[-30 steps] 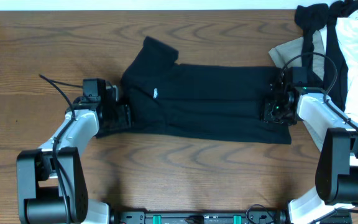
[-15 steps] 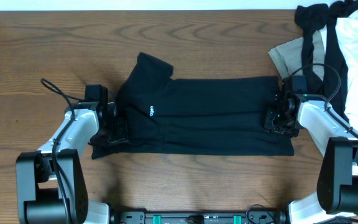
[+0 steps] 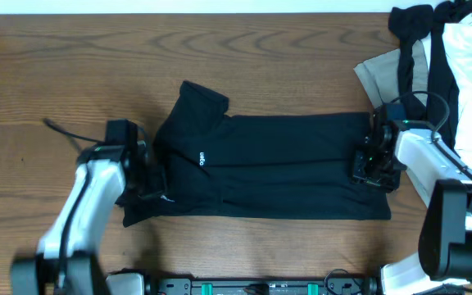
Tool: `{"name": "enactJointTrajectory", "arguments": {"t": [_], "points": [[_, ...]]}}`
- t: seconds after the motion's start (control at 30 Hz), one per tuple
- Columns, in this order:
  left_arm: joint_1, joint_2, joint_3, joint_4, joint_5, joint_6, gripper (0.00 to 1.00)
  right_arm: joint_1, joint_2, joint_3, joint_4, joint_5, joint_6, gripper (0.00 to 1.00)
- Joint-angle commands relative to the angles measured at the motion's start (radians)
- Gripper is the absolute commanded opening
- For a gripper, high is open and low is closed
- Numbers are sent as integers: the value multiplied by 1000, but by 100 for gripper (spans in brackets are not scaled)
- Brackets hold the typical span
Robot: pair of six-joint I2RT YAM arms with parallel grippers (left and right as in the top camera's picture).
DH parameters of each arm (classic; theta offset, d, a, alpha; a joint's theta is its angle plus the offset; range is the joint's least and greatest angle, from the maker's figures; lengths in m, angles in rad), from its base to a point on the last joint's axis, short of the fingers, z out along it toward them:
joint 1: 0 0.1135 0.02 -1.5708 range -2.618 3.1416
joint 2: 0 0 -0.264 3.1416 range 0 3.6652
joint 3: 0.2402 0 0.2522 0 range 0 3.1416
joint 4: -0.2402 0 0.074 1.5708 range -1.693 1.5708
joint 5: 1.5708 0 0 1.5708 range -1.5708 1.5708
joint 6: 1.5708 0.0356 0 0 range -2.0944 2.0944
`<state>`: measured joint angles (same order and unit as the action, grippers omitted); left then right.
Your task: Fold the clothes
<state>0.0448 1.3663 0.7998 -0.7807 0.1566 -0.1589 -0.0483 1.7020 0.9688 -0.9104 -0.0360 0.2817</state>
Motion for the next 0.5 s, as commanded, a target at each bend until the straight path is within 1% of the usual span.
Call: {"name": "enactJointTrajectory", "arguments": {"t": [0.0, 0.03, 0.1, 0.17, 0.2, 0.3, 0.37, 0.4, 0.47], "points": [[4, -177, 34, 37, 16, -7, 96, -10, -138, 101, -7, 23, -2, 54], [4, -217, 34, 62, 15, -7, 99, -10, -169, 114, -5, 18, -11, 57], [4, -285, 34, 126, 15, -7, 98, -10, -227, 129, 8, 0, -31, 67], [4, -317, 34, 204, 21, -7, 98, -10, -274, 131, 18, -13, -37, 71], [4, -317, 34, 243, 38, -7, 98, -10, -287, 131, 17, -17, -42, 72], [4, -252, 35, 405, 141, -6, 98, -10, -301, 131, 0, -37, -66, 72], [4, -169, 52, 489, 154, -6, 98, -10, -298, 130, -11, -44, -78, 72], [4, -122, 69, 512, 155, 0, 98, -10, -297, 130, -16, -45, -78, 72], [4, -2, 130, 541, 190, 54, 98, -10, -295, 130, -23, -44, -81, 72]]}}
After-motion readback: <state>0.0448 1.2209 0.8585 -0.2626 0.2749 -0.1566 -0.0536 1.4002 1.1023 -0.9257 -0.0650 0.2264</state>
